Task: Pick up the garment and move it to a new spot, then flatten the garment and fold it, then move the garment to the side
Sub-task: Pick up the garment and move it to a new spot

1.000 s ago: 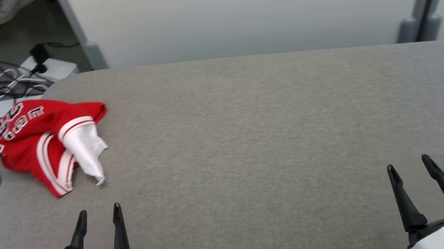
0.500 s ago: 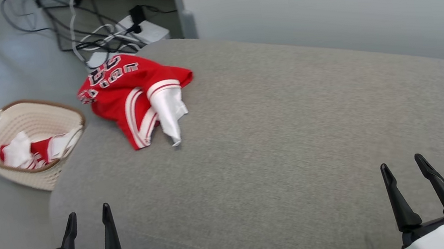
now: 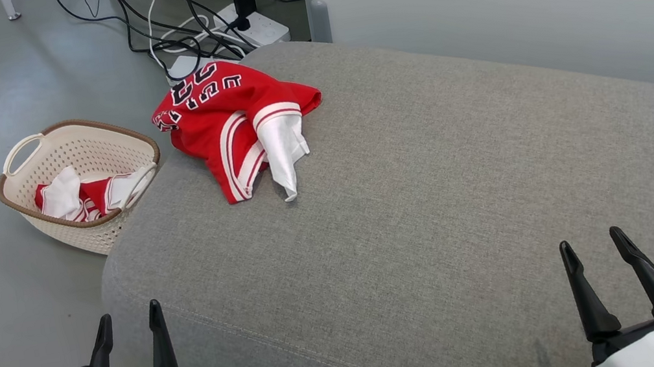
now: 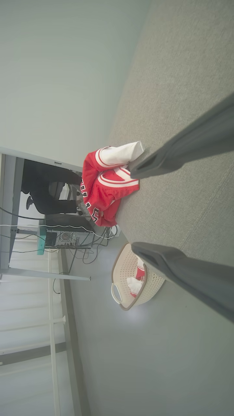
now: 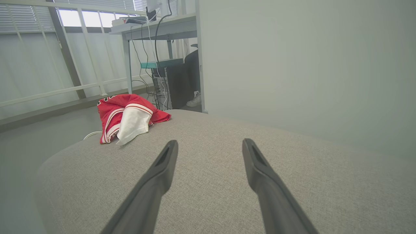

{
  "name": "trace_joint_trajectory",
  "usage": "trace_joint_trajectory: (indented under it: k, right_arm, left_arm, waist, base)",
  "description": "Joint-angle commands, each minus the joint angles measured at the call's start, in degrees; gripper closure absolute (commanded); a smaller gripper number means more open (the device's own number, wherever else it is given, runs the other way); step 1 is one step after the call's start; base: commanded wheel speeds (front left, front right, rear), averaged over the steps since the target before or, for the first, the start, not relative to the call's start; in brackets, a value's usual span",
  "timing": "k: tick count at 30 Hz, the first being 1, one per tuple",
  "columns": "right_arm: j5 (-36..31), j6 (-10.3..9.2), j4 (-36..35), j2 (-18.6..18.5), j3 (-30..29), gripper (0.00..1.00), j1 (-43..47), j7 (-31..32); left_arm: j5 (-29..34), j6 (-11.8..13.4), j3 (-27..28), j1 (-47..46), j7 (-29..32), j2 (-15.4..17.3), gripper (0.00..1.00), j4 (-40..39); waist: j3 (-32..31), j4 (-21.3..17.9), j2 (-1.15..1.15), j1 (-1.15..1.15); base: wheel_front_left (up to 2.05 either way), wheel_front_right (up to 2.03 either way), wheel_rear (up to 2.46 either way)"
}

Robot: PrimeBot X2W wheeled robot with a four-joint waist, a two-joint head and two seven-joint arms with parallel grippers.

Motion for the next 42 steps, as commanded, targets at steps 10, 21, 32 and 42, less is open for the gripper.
trace_joint_trajectory:
  k: [10,21,32,42]
  right_arm:
    - [0.85,0.25,-1.01,-0.61,1.36,0.00,-2.63,-0.75]
    - [-0.88,0.25,-2.46,-0.61,2.20,0.00,-5.85,-0.75]
    - [-0.69,0.25,-5.12,-0.61,2.96,0.00,-10.11,-0.75]
    - [0.59,0.25,-6.46,-0.61,4.74,0.00,-15.06,-0.75]
  left_arm:
    - [-0.06,0.17,0.81,-6.91,0.74,2.86,0.00,-1.60]
    - [0.08,-2.74,2.06,-31.51,6.17,12.42,0.00,-3.11]
    - [-8.79,-6.86,3.94,-50.30,26.19,22.03,0.00,19.68]
    - [-18.05,-7.61,4.44,-54.25,34.93,27.89,0.00,31.23]
  waist:
    - [0.78,-1.06,0.00,0.00]
    - [6.39,-8.99,0.00,0.00]
    - [17.26,-21.33,0.00,0.00]
    - [26.41,-27.43,0.00,0.00]
  base:
    - [0.00,0.00,0.00]
    - [0.00,0.00,0.00]
    - [0.00,0.00,0.00]
    - [0.00,0.00,0.00]
